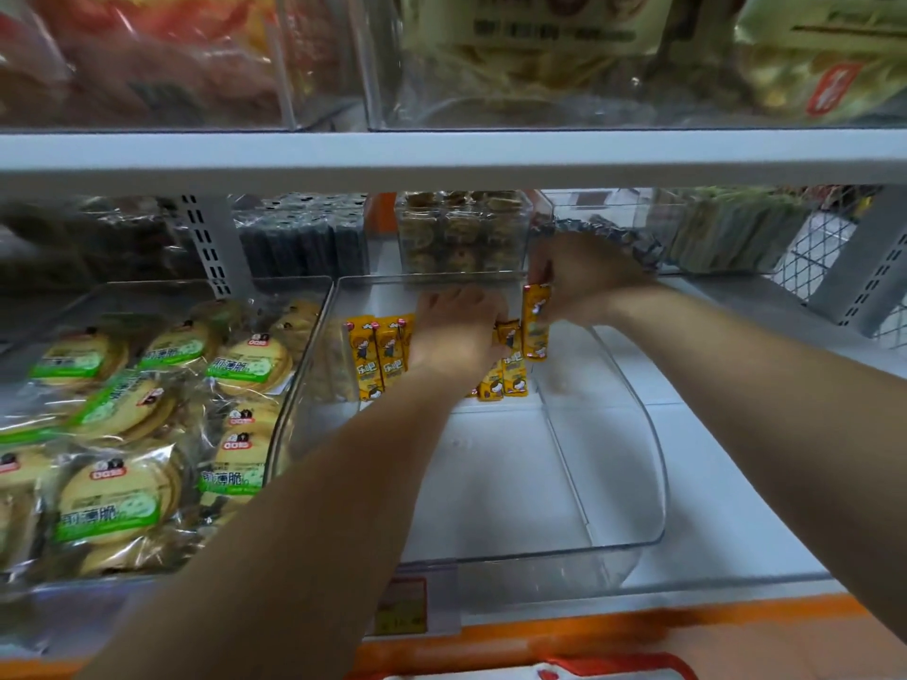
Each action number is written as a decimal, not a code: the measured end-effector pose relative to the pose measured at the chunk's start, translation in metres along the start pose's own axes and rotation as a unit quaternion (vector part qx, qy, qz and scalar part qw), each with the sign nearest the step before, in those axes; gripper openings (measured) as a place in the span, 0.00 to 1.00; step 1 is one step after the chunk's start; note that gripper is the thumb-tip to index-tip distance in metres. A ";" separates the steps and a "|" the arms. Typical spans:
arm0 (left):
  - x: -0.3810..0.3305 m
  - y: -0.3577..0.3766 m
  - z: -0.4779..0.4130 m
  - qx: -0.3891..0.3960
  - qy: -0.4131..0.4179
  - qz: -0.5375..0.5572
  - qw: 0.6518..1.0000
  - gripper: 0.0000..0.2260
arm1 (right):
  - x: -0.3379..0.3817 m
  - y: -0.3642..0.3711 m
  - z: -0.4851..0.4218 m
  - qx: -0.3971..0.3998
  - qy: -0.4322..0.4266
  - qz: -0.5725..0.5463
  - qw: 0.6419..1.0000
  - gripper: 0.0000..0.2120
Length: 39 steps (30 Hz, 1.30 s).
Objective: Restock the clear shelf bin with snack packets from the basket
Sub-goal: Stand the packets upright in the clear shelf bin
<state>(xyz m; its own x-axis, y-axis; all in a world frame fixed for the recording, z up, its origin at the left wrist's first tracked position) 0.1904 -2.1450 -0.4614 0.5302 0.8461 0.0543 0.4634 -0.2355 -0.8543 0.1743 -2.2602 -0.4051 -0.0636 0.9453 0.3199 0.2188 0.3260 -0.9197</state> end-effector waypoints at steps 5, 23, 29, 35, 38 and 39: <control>0.000 0.000 -0.002 0.019 0.012 0.006 1.000 0.17 | 0.007 0.019 0.001 0.100 -0.006 0.061 0.993 0.05; -0.012 0.039 0.041 0.291 -0.064 0.147 0.943 0.16 | 0.006 0.013 0.145 -0.082 0.028 -0.204 0.975 0.23; -0.012 0.044 0.035 0.295 -0.054 0.112 0.947 0.20 | -0.001 0.019 0.146 -0.085 0.035 -0.211 0.973 0.30; -0.013 0.044 0.036 0.344 -0.039 0.126 0.930 0.24 | -0.001 0.022 0.148 -0.076 0.053 -0.226 0.970 0.33; -0.016 0.040 0.031 0.332 -0.045 0.118 0.935 0.18 | -0.001 0.021 0.149 -0.073 0.056 -0.227 0.970 0.32; -0.016 0.033 0.024 0.293 -0.050 0.121 0.947 0.14 | 0.000 0.020 0.149 -0.072 0.057 -0.229 0.969 0.32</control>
<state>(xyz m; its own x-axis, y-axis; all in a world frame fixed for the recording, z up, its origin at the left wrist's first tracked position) 0.1802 -2.1548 -0.5026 0.4864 0.8496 -0.2039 -0.1528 -0.1471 -0.9773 0.0333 -2.2518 -0.4580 -0.0793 0.6924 0.7172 0.3268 0.6977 -0.6375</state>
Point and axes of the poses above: each hand's wrist, its own z-axis away from the middle knuckle, its own y-axis out of the palm, x = y × z, the point moved 10 cm from there along -z, towards the middle knuckle, and after that the axes turned 9 degrees about -z, right-handed, at the moved point
